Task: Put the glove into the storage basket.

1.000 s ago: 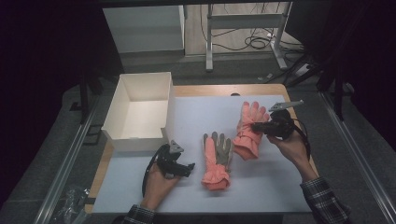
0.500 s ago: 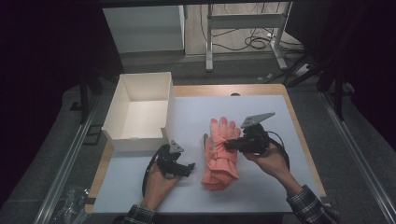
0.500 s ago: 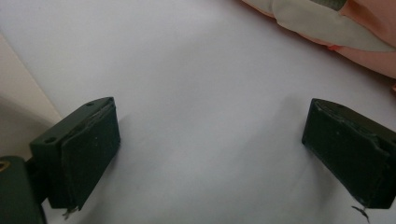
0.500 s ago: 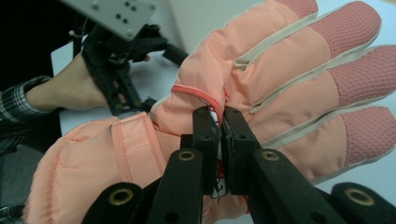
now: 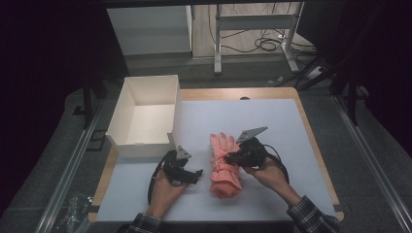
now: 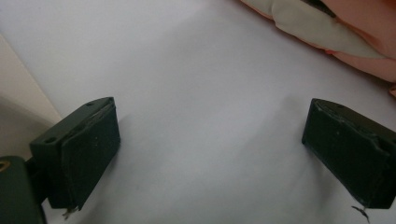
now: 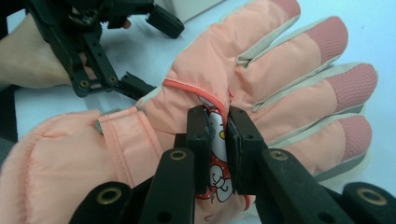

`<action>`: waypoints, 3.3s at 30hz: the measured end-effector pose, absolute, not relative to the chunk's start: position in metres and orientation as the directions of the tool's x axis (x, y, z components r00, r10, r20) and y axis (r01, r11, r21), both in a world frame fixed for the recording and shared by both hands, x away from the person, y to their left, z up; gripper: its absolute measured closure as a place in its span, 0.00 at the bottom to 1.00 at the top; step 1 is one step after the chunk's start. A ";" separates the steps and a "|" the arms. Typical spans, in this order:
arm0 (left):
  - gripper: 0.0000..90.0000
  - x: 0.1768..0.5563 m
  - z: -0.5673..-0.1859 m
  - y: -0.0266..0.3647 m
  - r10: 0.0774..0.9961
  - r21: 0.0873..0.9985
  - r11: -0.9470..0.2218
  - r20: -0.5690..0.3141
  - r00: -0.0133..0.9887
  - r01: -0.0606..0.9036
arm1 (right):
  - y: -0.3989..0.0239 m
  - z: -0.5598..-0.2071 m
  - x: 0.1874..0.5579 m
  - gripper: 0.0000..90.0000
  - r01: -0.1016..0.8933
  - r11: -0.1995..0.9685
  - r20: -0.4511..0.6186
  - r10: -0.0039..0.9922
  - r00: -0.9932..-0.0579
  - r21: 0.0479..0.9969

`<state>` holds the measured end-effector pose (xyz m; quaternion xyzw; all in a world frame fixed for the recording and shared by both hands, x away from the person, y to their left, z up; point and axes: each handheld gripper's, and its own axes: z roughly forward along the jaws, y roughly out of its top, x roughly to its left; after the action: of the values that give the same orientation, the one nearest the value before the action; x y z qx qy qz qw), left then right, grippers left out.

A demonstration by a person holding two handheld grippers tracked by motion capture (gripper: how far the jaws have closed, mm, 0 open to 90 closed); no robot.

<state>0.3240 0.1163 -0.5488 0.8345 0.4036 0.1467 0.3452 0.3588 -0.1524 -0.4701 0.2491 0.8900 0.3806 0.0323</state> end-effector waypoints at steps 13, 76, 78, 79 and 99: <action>0.04 0.324 -0.549 0.116 0.776 0.694 -0.434 -0.037 0.630 0.575 | -0.157 -0.467 0.353 0.69 0.402 0.562 0.122 0.469 -0.875 0.723; 0.03 0.284 -0.551 0.148 0.807 0.696 -0.395 -0.049 0.588 0.600 | -0.183 -0.525 0.299 0.95 0.373 0.580 0.125 0.422 -0.898 0.724; 0.03 0.284 -0.551 0.148 0.807 0.696 -0.395 -0.049 0.588 0.600 | -0.178 -0.526 0.299 0.95 0.373 0.577 0.128 0.420 -0.898 0.726; 0.03 0.284 -0.551 0.148 0.807 0.696 -0.395 -0.048 0.588 0.600 | -0.176 -0.526 0.299 0.95 0.375 0.577 0.129 0.420 -0.898 0.726; 0.03 0.284 -0.551 0.148 0.806 0.694 -0.398 -0.048 0.590 0.600 | -0.125 -0.530 0.312 0.97 0.371 0.572 0.109 0.440 -0.892 0.732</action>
<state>0.2837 0.1485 -0.5509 0.8225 0.4276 0.1497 0.3440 0.3117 -0.1253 -0.5298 0.2290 0.8855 0.4021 0.0423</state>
